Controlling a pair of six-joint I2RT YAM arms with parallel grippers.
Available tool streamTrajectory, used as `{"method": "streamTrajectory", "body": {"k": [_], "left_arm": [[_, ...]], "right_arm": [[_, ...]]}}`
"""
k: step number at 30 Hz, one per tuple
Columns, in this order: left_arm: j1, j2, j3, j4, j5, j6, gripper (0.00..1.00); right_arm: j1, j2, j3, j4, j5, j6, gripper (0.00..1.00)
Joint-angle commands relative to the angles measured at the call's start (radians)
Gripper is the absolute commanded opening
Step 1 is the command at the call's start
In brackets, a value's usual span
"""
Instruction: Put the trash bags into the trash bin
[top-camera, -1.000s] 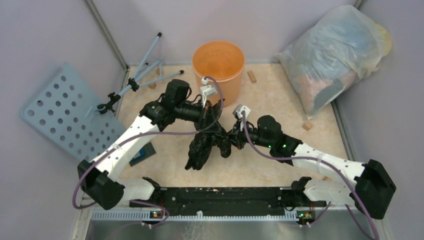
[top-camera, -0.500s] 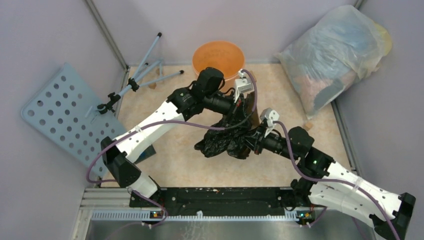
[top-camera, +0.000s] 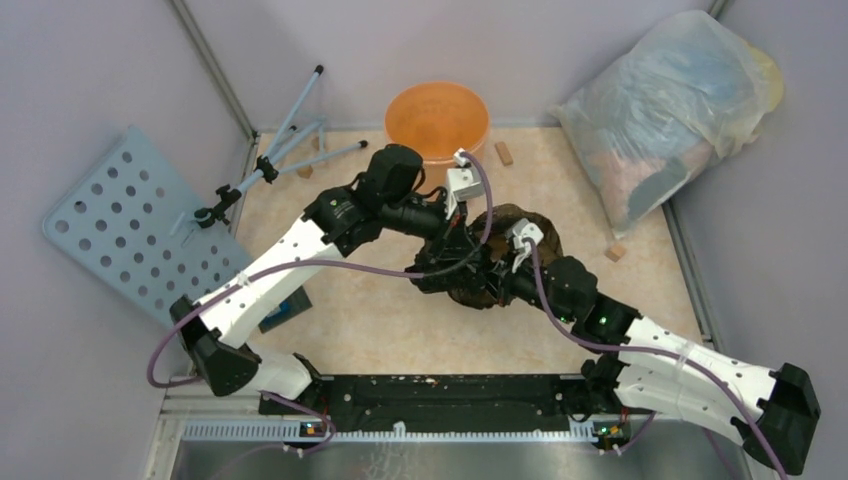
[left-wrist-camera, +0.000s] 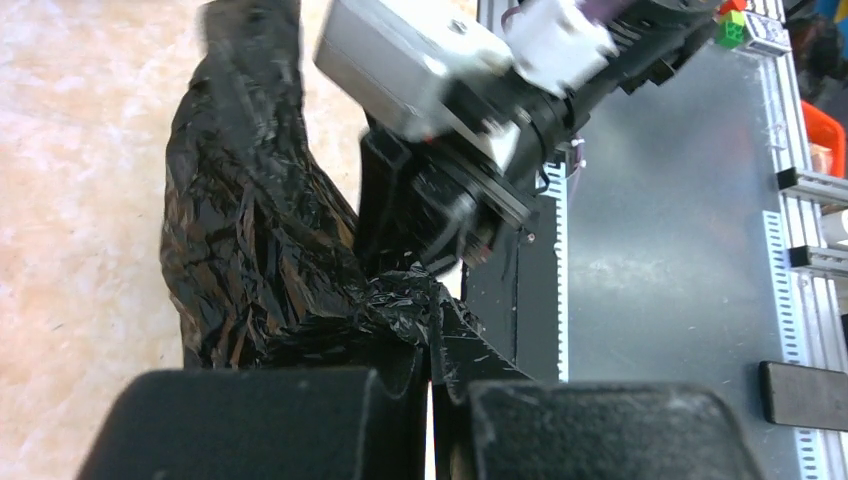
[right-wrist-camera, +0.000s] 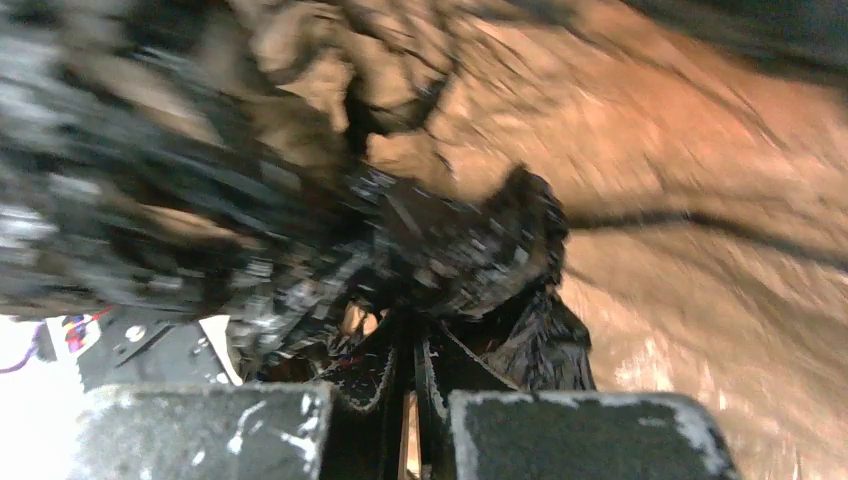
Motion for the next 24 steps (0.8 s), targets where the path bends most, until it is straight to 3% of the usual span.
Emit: {"method": "streamTrajectory", "body": {"k": [1,7,15,19,24], "left_arm": [[0.003,-0.105,-0.049,-0.015,-0.054,0.073,0.0],[0.003,-0.153,-0.133,-0.018,-0.057,0.126,0.0],[0.002,-0.187,-0.312,0.075,-0.065,0.119,0.0],[-0.002,-0.17,-0.382,0.103,-0.116,0.094,0.0],[-0.013,-0.183,-0.433,0.16,-0.122,0.073,0.0]], "right_arm": [[0.011,-0.048,-0.044,0.085,0.241,0.036,0.0],[0.011,-0.096,-0.097,0.111,0.385,0.049,0.0],[0.011,-0.084,-0.145,0.149,0.385,0.072,0.02],[0.011,-0.082,-0.169,0.138,0.376,0.077,0.2],[0.011,-0.102,-0.177,0.12,0.41,0.084,0.23]]}}
